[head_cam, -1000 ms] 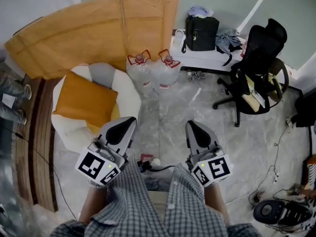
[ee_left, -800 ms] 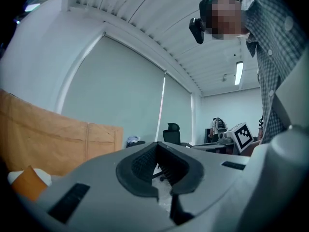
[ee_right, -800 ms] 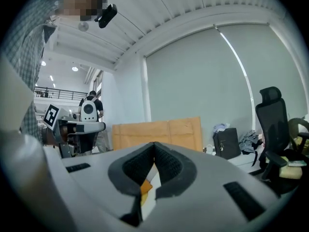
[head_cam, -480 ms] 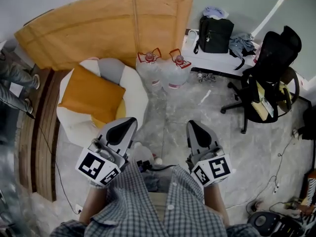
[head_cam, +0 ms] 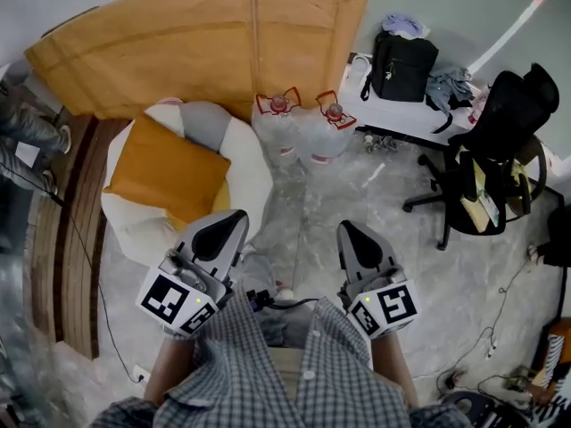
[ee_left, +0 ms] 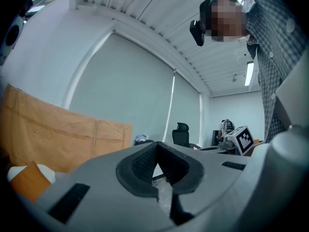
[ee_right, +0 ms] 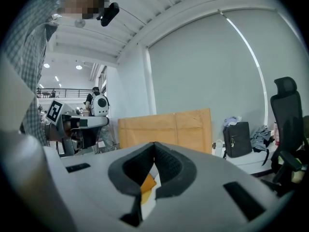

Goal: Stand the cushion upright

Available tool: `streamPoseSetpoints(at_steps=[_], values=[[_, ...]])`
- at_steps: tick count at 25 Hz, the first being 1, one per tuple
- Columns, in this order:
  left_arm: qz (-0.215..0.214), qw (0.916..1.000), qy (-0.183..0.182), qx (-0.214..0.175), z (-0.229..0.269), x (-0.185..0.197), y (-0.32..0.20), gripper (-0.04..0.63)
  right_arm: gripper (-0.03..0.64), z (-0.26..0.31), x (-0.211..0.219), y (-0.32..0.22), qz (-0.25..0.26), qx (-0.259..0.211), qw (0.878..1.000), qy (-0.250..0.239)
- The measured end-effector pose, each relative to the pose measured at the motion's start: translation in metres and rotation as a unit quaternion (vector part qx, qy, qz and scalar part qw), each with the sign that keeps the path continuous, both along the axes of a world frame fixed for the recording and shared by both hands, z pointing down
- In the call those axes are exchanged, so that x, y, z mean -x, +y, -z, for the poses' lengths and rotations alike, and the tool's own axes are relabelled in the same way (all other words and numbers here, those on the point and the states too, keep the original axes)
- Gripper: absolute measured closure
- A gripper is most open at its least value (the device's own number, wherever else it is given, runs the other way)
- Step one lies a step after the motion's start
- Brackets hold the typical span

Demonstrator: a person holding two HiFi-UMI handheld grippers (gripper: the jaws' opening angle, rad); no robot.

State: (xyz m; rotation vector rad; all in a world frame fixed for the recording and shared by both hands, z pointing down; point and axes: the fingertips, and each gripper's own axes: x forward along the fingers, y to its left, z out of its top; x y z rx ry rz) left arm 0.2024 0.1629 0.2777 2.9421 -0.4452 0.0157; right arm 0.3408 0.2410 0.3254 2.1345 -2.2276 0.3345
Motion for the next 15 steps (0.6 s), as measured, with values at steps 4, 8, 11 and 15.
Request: streamPoseSetpoints(at_steps=[4, 8, 11, 15], values=[[0.017, 0.9998, -0.006, 0.008, -0.006, 0.006, -0.035, 0.588, 0.611, -0.003, 0.005, -0.043, 0.018, 0.005, 1.0, -0.004], [0.045, 0.9988, -0.01, 0.013, -0.009, 0.018, -0.075, 0.588, 0.611, -0.005, 0.014, -0.093, 0.05, 0.01, 0.999, -0.003], [0.067, 0.9976, -0.01, 0.016, -0.012, 0.031, -0.106, 0.588, 0.611, -0.005, 0.026, -0.13, 0.074, 0.012, 0.997, -0.001], [0.088, 0.9959, -0.005, 0.02, -0.009, 0.048, -0.144, 0.588, 0.611, -0.002, 0.045, -0.174, 0.1, 0.016, 0.995, 0.006]])
